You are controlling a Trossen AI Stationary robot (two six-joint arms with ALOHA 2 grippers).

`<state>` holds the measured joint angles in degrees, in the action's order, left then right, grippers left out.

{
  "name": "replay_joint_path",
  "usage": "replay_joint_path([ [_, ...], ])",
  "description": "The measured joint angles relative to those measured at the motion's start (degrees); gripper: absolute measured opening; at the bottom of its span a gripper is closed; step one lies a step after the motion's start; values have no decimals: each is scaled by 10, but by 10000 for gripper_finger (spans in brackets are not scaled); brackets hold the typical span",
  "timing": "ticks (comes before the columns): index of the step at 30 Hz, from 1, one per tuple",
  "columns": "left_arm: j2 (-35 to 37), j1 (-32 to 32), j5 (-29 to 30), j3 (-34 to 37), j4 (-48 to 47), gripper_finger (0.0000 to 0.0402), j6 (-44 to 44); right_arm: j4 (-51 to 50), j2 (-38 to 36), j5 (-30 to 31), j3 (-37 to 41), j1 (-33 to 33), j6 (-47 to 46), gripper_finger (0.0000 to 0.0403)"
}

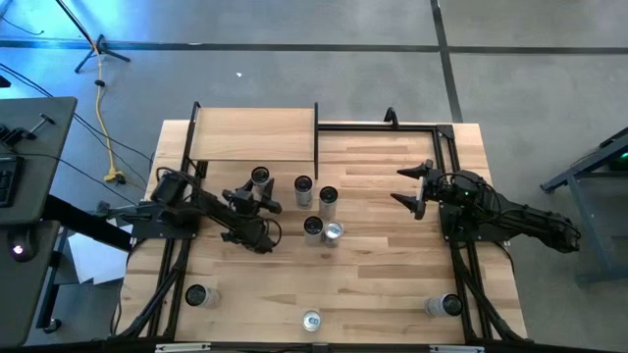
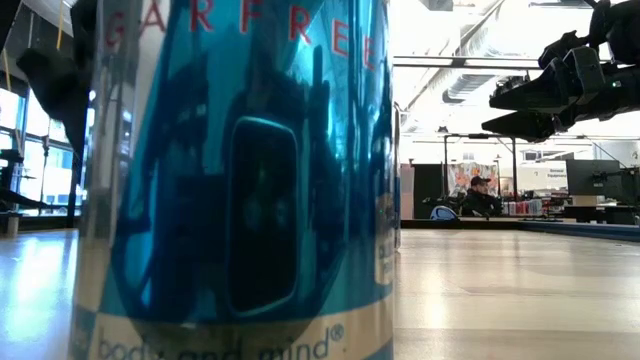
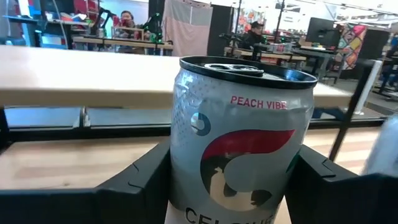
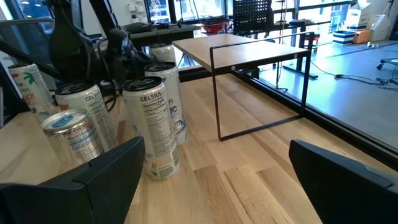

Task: Place canned beverage on shelf
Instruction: Put the top white pink soda can on the shelf

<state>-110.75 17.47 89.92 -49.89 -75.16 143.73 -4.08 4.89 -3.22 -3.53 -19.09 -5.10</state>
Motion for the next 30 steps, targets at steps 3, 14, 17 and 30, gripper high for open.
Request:
replay_joint_path([
  [3, 33, 4, 0, -13, -31, 199, -17, -4, 0, 0, 0, 0, 0, 387],
  [14, 185, 27, -6, -79, -50, 198, -191, -11, 0, 0, 0, 0, 0, 387],
  [17, 226, 29, -6, -102, -50, 198, -268, -13, 0, 0, 0, 0, 0, 387],
  [30, 348, -37, 1, -118, -49, 199, -440, -16, 0, 0, 0, 0, 0, 387],
])
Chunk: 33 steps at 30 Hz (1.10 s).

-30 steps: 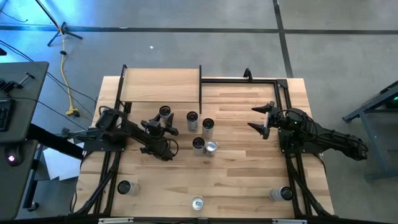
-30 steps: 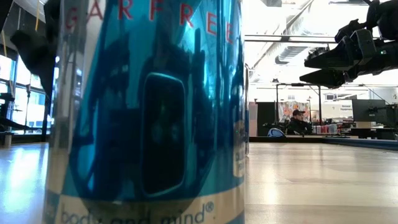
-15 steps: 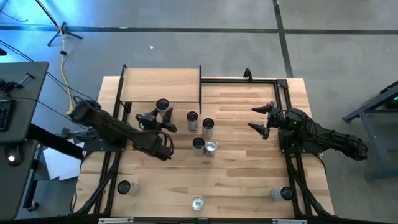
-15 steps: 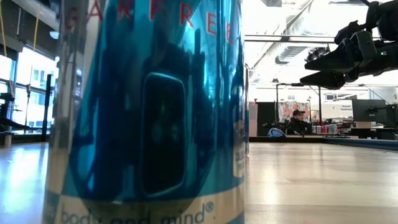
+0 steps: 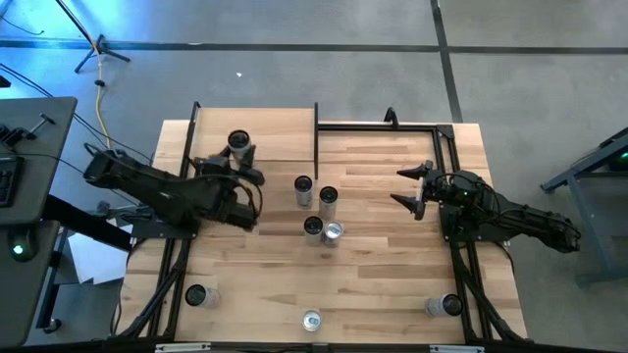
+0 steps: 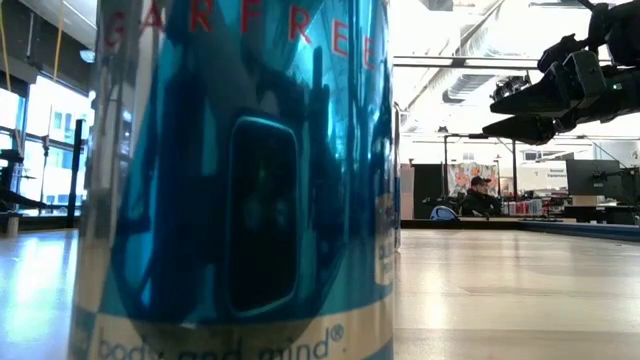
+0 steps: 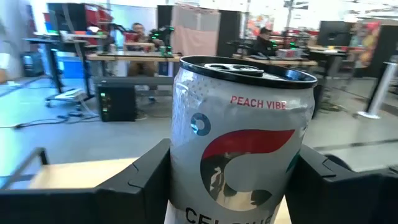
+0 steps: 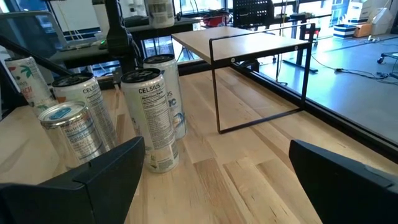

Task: Place canned beverage on shelf
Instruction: Put the top white pink soda can on the shelf

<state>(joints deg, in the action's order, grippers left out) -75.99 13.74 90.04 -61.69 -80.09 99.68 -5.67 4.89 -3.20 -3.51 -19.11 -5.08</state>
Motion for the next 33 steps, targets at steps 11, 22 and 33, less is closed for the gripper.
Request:
replay_joint_path([
  [11, 4, -98, 0, 2, -42, 200, 41, -1, 0, 0, 0, 0, 0, 387],
  [22, 4, -189, -2, 93, -51, 200, 187, -1, 0, 0, 0, 0, 0, 387],
  [33, 14, -270, 0, 94, -68, 200, 162, -2, 0, 0, 0, 0, 0, 387],
])
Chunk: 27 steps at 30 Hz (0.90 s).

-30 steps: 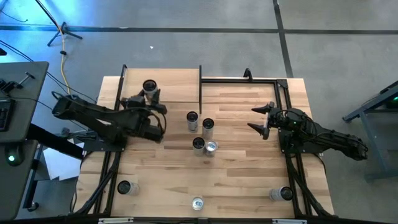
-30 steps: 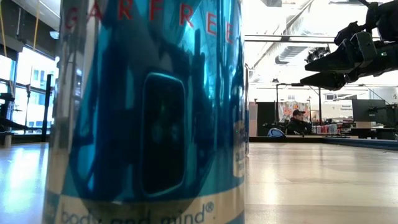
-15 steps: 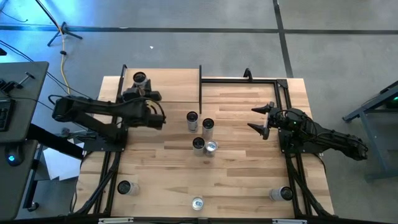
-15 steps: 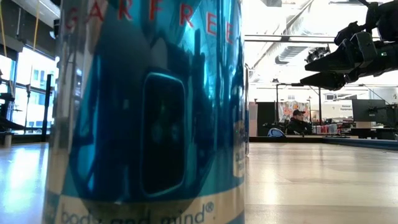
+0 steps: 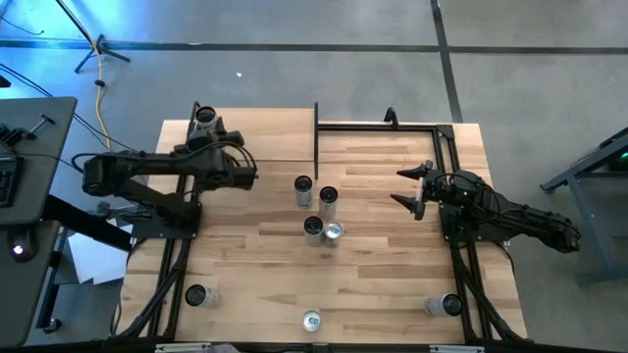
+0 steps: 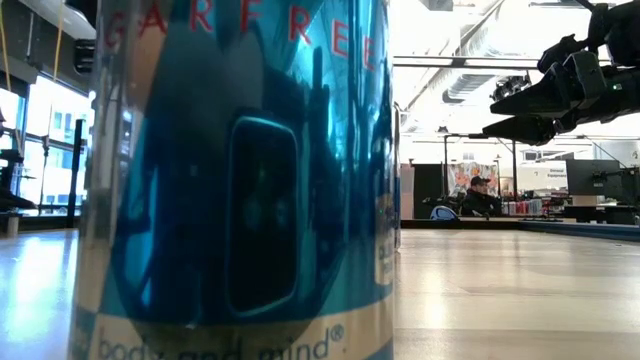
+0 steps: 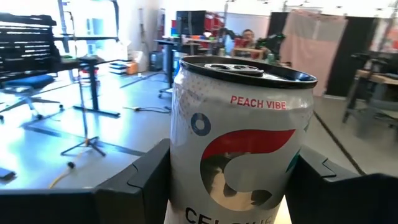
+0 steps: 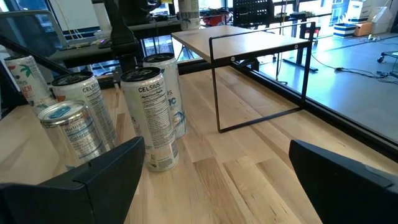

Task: Place canned beverage on shelf
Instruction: Put the top white pink soda can on the shelf

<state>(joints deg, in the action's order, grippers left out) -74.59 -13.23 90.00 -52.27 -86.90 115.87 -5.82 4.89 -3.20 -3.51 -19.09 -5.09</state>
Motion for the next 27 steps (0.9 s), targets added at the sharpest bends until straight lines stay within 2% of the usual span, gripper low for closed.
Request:
replay_joint_path([
  [14, 1, -79, 0, 0, 10, 200, 20, -4, 0, 0, 0, 0, 0, 387],
  [27, 0, -46, 0, 0, 90, 200, -100, -4, 0, 0, 0, 0, 0, 387],
])
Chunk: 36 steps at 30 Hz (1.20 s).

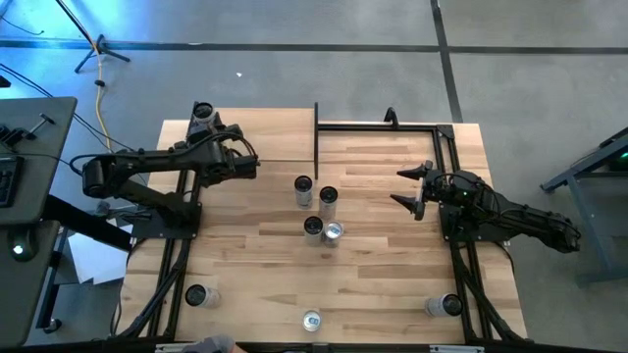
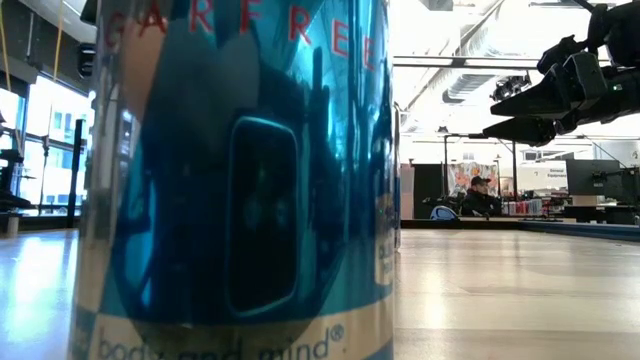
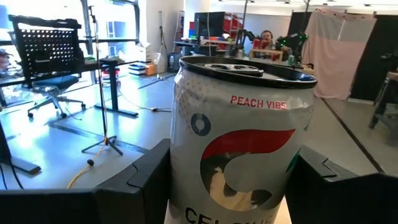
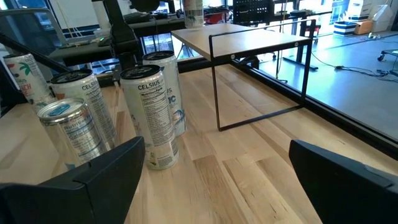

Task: Place canned beverage on shelf
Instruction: Put the top white pink soda can on the shelf

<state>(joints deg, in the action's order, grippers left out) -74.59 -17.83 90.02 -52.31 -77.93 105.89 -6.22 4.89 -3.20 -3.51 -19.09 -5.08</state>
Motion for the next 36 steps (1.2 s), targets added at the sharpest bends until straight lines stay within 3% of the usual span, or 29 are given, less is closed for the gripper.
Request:
replay_joint_path([
  [11, 0, -13, 0, -11, 6, 200, -2, 0, 0, 0, 0, 0, 0, 387],
  [15, 0, -13, 0, -12, 49, 200, -21, 0, 0, 0, 0, 0, 0, 387],
  [27, 0, -14, 1, -12, 314, 200, -328, 0, 0, 0, 0, 0, 0, 387],
  [36, 0, -45, 1, -12, 358, 200, -369, 0, 0, 0, 0, 0, 0, 387],
])
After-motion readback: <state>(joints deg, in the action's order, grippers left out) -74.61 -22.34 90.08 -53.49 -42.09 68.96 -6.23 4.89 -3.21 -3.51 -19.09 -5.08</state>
